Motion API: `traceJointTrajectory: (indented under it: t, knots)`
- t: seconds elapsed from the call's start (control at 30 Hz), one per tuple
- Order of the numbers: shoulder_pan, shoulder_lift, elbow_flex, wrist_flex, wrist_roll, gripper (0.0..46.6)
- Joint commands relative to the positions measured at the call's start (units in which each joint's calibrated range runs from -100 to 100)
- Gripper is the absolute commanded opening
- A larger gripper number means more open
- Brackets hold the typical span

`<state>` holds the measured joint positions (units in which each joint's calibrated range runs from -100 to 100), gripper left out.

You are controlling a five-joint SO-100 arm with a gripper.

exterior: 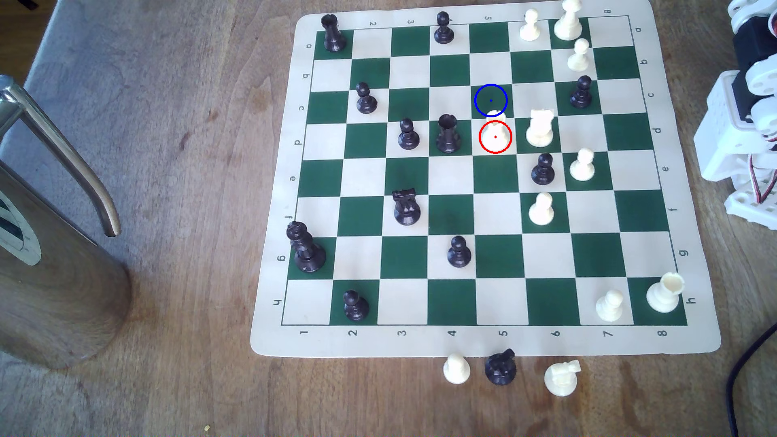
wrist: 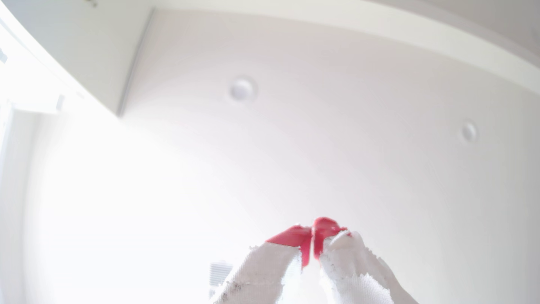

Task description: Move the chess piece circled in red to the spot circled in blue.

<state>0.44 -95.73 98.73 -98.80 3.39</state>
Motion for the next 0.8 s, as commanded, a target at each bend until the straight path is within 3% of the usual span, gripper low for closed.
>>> traceJointTrajectory:
  t: [0.0,0.3,0.6,0.77]
  knots:
    - [-1.0,-0.1,1.3,0.7,-0.9,2.1]
    - [-2.2,0.0,1.1,12.0,-1.0,2.0]
    - [-2.2,0.0,-2.9,42.2,-0.6,1.6]
    - [-0.6,0.0,-10.3,72.3,0.2,1.4]
